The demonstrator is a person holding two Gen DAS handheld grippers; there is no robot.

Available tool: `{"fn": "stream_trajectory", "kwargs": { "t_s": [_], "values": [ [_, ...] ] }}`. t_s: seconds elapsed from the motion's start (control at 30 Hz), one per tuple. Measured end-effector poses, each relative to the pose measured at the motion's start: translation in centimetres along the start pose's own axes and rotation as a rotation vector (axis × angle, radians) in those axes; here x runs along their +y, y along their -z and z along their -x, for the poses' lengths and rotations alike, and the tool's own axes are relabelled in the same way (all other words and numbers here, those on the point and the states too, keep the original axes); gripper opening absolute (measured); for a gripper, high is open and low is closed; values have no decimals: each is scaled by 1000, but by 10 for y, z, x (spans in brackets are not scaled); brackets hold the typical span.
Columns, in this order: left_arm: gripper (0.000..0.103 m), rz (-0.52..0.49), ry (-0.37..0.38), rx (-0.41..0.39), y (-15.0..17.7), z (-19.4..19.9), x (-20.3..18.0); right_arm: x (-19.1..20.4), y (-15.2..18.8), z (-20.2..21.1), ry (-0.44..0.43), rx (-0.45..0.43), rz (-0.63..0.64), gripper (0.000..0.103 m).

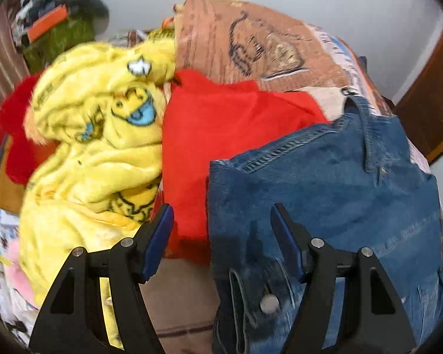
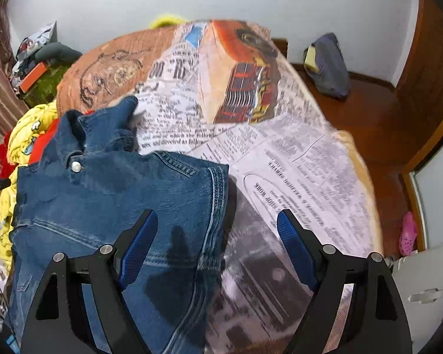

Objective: Fold large clothes

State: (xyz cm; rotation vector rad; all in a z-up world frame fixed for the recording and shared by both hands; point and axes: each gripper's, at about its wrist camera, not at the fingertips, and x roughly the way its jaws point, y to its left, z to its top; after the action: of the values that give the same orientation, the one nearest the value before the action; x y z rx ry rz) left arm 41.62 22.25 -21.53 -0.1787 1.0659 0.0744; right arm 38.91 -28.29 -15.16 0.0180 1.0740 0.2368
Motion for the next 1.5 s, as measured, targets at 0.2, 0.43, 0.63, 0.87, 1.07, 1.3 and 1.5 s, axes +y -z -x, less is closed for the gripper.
{"fn": "stream_trajectory", "kwargs": {
  "t_s": [0.2,0.43,0.63,0.87,1.07,1.3,1.5],
  "values": [
    [56,22,56,33,-4,-31,2,-15,-8,-34,-70,53,-69,80],
    [18,-19,33,7,-9,-37,-8,-3,-13,-58,-162,79,-82,31],
    [10,-89,-44,-42,-12,-25,-28,19,-22,-33,-82,-21,34,15],
    [10,-159,-126,-195,-28,24,-56,29,-47,13,-91,-148,84,14],
    [9,-169,-110,-312,-50,60,-72,41,-79,33,-87,-247,114,14],
    [10,-156,-142,-317,-85,41,-77,47,-114,13,-37,-259,135,14],
    [10,-76,-166,-223,-100,-8,-49,32,-120,-34,19,-168,111,14]
  ]
}}
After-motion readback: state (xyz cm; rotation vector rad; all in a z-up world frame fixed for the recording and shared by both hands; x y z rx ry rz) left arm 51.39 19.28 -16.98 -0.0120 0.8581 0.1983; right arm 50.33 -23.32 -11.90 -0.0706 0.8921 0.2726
